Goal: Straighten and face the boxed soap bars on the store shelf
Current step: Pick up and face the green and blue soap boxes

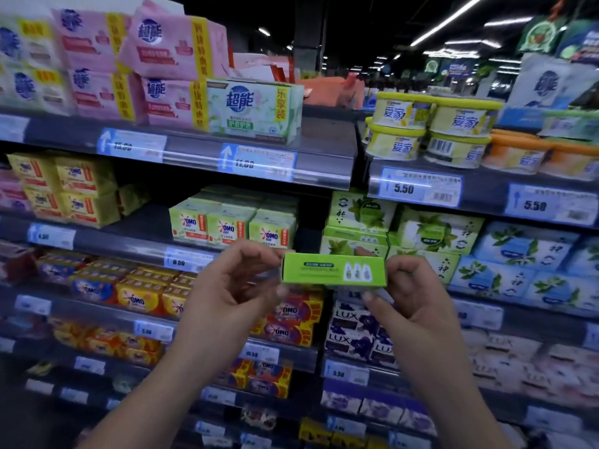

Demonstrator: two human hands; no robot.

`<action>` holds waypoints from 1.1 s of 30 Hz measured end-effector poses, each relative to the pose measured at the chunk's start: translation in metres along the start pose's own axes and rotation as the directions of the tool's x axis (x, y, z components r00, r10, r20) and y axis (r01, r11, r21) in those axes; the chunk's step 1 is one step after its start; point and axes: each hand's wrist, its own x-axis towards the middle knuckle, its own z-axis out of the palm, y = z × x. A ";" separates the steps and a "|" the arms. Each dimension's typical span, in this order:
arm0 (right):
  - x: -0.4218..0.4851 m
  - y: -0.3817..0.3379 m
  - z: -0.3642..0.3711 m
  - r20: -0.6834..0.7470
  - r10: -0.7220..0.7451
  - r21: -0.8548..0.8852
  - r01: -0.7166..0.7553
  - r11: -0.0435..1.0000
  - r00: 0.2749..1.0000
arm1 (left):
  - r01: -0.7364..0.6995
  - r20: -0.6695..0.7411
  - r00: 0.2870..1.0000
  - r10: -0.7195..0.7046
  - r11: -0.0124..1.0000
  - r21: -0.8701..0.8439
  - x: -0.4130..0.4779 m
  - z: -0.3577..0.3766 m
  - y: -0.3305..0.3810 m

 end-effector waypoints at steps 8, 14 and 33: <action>0.026 -0.003 0.056 -0.143 0.003 -0.013 -0.005 1.000 0.990 | -0.030 0.058 0.998 0.033 0.998 -0.058 0.042 -0.060 -0.021; 0.032 -0.003 0.096 -0.217 0.210 0.200 -0.168 0.965 0.953 | 0.075 0.052 0.996 -0.069 0.990 -0.123 0.060 -0.083 -0.024; 0.040 -0.027 0.106 -0.238 0.240 0.429 -0.120 0.895 0.941 | 0.295 -0.005 0.947 -0.321 0.877 -0.380 0.063 -0.084 -0.023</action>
